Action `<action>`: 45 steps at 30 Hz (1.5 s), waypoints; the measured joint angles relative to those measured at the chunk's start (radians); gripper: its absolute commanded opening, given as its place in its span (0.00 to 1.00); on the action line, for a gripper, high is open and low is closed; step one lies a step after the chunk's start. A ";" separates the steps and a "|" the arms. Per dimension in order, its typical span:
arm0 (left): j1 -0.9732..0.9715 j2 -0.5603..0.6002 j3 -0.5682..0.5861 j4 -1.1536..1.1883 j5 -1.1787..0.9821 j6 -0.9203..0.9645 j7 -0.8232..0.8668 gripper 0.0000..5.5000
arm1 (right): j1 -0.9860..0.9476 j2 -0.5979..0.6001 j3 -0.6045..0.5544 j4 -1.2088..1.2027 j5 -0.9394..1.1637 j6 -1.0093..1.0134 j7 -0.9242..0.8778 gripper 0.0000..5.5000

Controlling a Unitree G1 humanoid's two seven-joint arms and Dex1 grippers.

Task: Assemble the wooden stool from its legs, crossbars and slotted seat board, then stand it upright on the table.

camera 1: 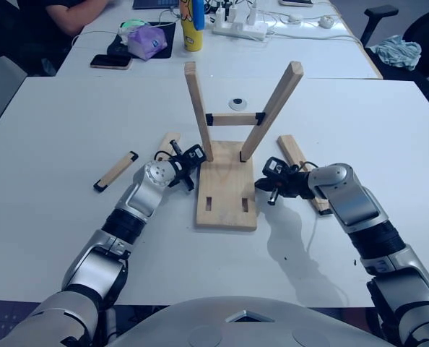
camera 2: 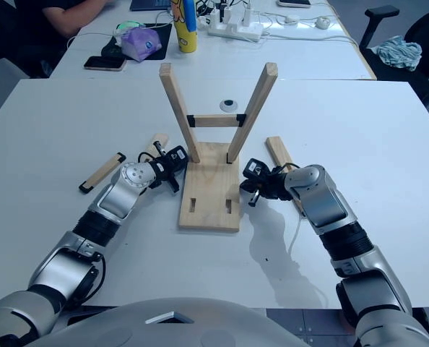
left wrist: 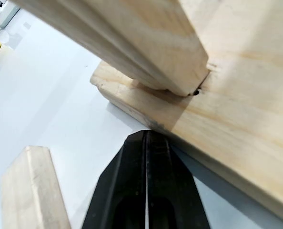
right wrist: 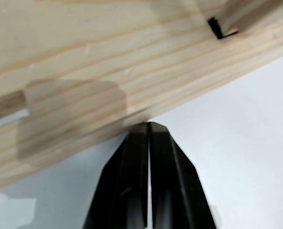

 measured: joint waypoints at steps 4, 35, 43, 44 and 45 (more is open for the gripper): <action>0.001 0.003 0.002 -0.001 0.001 0.000 -0.001 0.00 | -0.007 0.021 -0.009 0.035 0.000 -0.024 -0.028 0.00; 0.063 -0.042 0.070 -0.126 -0.014 0.010 0.062 0.00 | -0.113 0.149 -0.060 0.290 -0.040 -0.166 -0.178 0.00; 0.240 -0.081 0.233 -0.568 -0.101 0.111 0.129 0.18 | -0.046 0.159 -0.197 0.076 0.075 -0.162 -0.205 0.00; 0.280 -0.057 0.303 -0.657 -0.126 0.141 0.130 0.21 | -0.012 0.160 -0.228 0.021 0.109 -0.145 -0.210 0.00; 0.306 -0.029 0.353 -0.694 -0.142 0.165 0.122 0.24 | 0.011 0.160 -0.246 -0.007 0.125 -0.131 -0.213 0.00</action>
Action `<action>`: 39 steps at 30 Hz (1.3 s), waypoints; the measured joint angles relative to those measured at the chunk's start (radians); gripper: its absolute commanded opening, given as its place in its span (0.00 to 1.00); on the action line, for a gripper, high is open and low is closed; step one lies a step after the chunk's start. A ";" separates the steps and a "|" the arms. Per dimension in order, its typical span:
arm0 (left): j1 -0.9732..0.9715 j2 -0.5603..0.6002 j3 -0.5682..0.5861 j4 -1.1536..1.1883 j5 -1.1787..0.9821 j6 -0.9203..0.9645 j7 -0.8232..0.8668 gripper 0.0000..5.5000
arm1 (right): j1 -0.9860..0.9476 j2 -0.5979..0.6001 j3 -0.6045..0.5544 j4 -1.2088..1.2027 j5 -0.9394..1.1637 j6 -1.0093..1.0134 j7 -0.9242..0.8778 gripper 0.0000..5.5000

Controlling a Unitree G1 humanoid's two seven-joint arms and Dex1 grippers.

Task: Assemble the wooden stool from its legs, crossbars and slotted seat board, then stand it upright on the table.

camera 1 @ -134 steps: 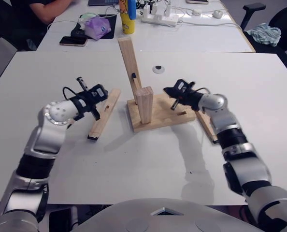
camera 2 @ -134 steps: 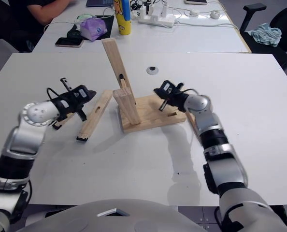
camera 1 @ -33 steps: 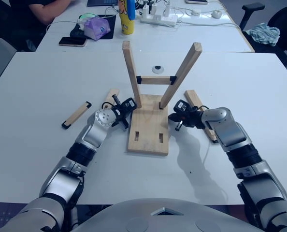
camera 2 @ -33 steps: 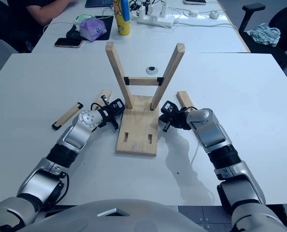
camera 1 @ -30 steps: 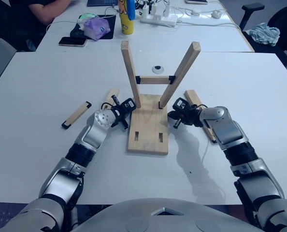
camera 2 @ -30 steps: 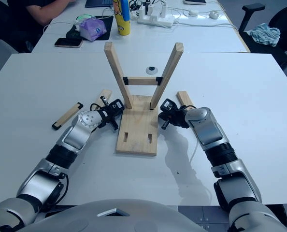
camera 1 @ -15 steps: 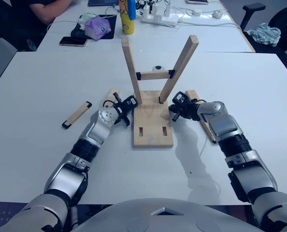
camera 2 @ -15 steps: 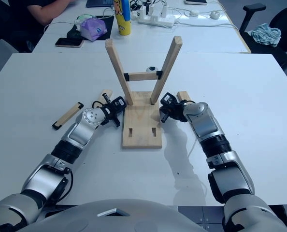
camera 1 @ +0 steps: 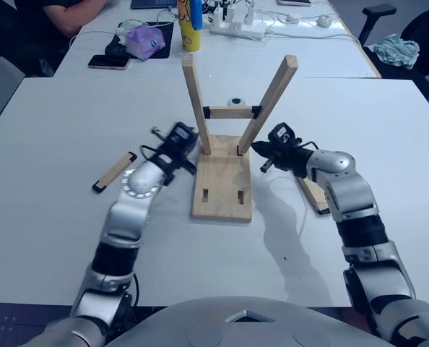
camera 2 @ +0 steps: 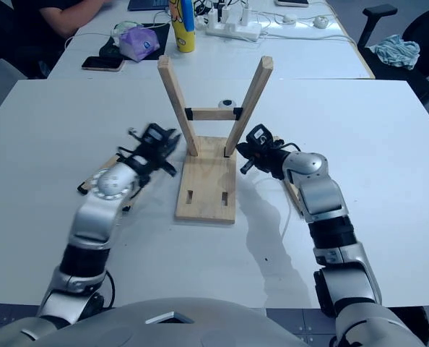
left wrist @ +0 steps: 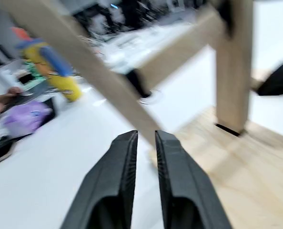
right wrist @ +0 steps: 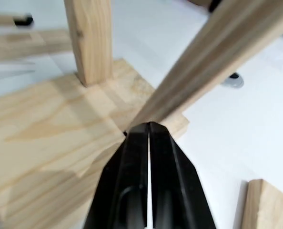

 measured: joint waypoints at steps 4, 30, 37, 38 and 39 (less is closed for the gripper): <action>0.104 0.082 0.172 -0.038 -0.101 0.085 -0.058 0.34 | 0.068 -0.002 -0.038 -0.049 0.041 0.039 -0.013 0.00; 0.000 0.397 0.267 0.860 -0.281 -0.261 -0.463 0.51 | 0.082 0.014 0.019 -0.063 0.136 0.092 0.001 0.00; -0.021 0.422 0.226 0.883 -0.280 -0.277 -0.496 0.33 | 0.080 0.008 0.020 -0.053 0.144 0.096 0.005 0.00; -0.021 0.422 0.225 0.884 -0.279 -0.283 -0.494 0.31 | 0.080 0.005 0.020 -0.053 0.144 0.096 0.007 0.00; -0.018 0.422 0.222 0.888 -0.273 -0.314 -0.486 0.29 | 0.081 -0.006 0.020 -0.056 0.145 0.096 0.020 0.00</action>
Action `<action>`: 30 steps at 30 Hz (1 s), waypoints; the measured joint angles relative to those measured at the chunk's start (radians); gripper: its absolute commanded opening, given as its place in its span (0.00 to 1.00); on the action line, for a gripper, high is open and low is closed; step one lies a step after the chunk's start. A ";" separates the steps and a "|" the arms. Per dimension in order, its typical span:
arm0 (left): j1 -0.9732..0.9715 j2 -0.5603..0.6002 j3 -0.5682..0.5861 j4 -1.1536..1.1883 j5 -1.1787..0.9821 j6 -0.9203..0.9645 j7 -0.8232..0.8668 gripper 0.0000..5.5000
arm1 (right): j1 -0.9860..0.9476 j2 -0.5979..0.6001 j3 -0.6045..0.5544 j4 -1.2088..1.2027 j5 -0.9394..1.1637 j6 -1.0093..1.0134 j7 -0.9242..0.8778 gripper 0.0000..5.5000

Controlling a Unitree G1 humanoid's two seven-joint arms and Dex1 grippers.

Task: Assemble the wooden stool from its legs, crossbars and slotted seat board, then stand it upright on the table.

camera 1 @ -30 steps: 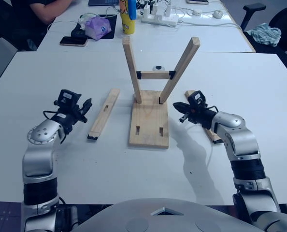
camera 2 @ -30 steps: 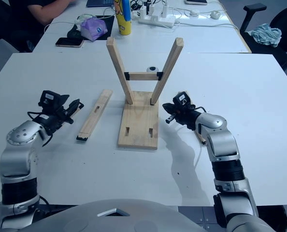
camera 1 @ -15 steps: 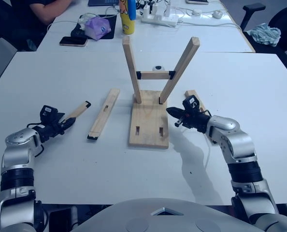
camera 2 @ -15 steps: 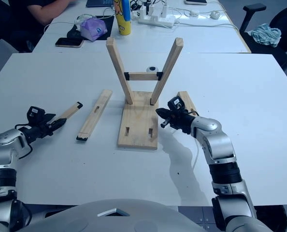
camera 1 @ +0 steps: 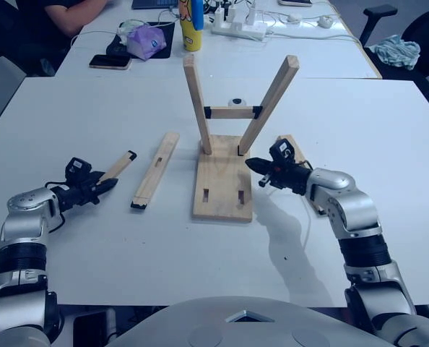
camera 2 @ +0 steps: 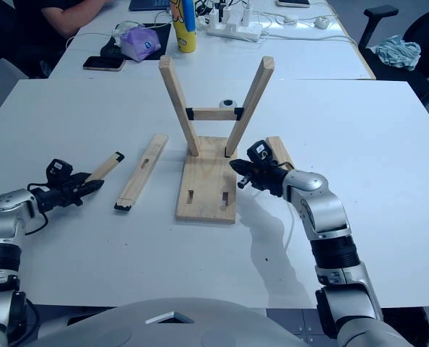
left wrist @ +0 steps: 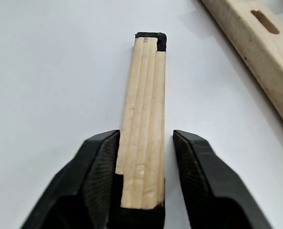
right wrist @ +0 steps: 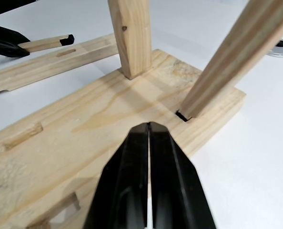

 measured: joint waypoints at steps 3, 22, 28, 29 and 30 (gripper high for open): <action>0.014 0.005 -0.016 0.012 0.032 -0.090 0.041 0.24 | 0.003 -0.011 0.000 -0.010 -0.001 -0.029 0.004 0.04; 0.451 -0.226 -0.095 -0.910 0.039 -0.323 0.304 0.24 | 0.148 0.267 -0.264 -0.237 0.591 0.391 -0.229 0.59; 0.419 -0.331 -0.245 -0.934 0.128 -0.325 0.385 0.24 | 0.112 0.431 -0.368 -0.184 0.827 0.484 -0.441 0.65; 0.413 -0.342 -0.261 -0.934 0.143 -0.325 0.401 0.24 | 0.107 0.456 -0.371 -0.183 0.866 0.495 -0.476 0.65; 0.406 -0.358 -0.279 -0.935 0.165 -0.325 0.420 0.24 | 0.101 0.481 -0.373 -0.181 0.903 0.502 -0.516 0.65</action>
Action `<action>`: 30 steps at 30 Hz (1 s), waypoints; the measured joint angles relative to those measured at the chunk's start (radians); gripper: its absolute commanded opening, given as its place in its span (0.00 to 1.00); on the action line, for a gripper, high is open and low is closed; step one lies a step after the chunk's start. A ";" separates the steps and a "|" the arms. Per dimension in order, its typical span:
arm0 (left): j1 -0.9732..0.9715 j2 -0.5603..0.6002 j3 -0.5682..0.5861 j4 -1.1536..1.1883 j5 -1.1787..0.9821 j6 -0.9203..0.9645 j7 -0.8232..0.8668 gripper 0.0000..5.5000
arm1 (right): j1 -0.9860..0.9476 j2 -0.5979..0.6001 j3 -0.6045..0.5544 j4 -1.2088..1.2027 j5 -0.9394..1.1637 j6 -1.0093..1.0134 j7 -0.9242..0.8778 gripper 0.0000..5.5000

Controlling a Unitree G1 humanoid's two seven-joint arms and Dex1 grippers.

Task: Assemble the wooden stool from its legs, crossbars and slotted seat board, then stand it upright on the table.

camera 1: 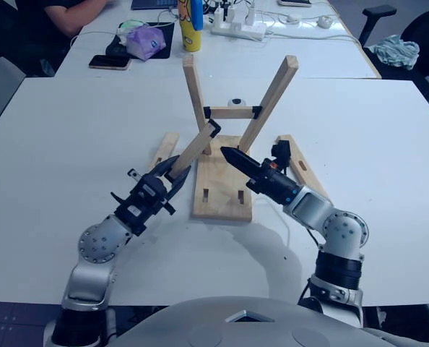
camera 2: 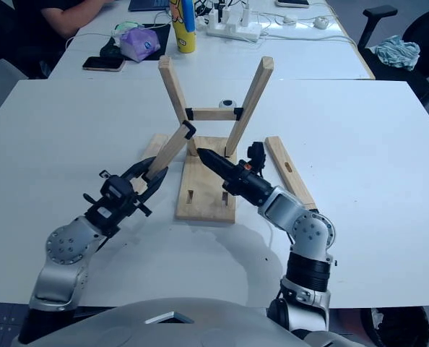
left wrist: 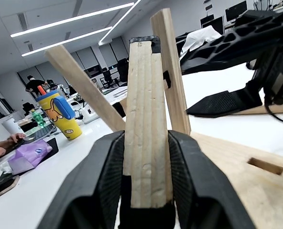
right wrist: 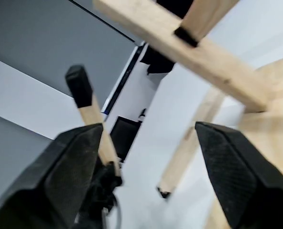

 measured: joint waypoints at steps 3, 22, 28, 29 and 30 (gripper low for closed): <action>-0.023 -0.022 -0.039 0.006 0.062 0.000 0.047 0.24 | -0.006 0.029 -0.003 0.005 0.082 0.001 -0.086 0.65; -0.016 -0.050 -0.111 0.050 0.102 0.003 0.094 0.24 | -0.075 -0.027 0.005 0.074 0.235 -0.115 -0.220 0.41; 0.004 -0.053 -0.114 0.050 0.102 0.011 0.105 0.24 | -0.078 -0.041 0.031 0.082 0.266 -0.115 -0.222 0.23; 0.005 -0.053 -0.115 0.050 0.102 0.013 0.107 0.24 | -0.077 -0.042 0.035 0.082 0.267 -0.115 -0.223 0.20; 0.006 -0.053 -0.117 0.050 0.102 0.014 0.109 0.24 | -0.077 -0.044 0.040 0.082 0.269 -0.116 -0.224 0.17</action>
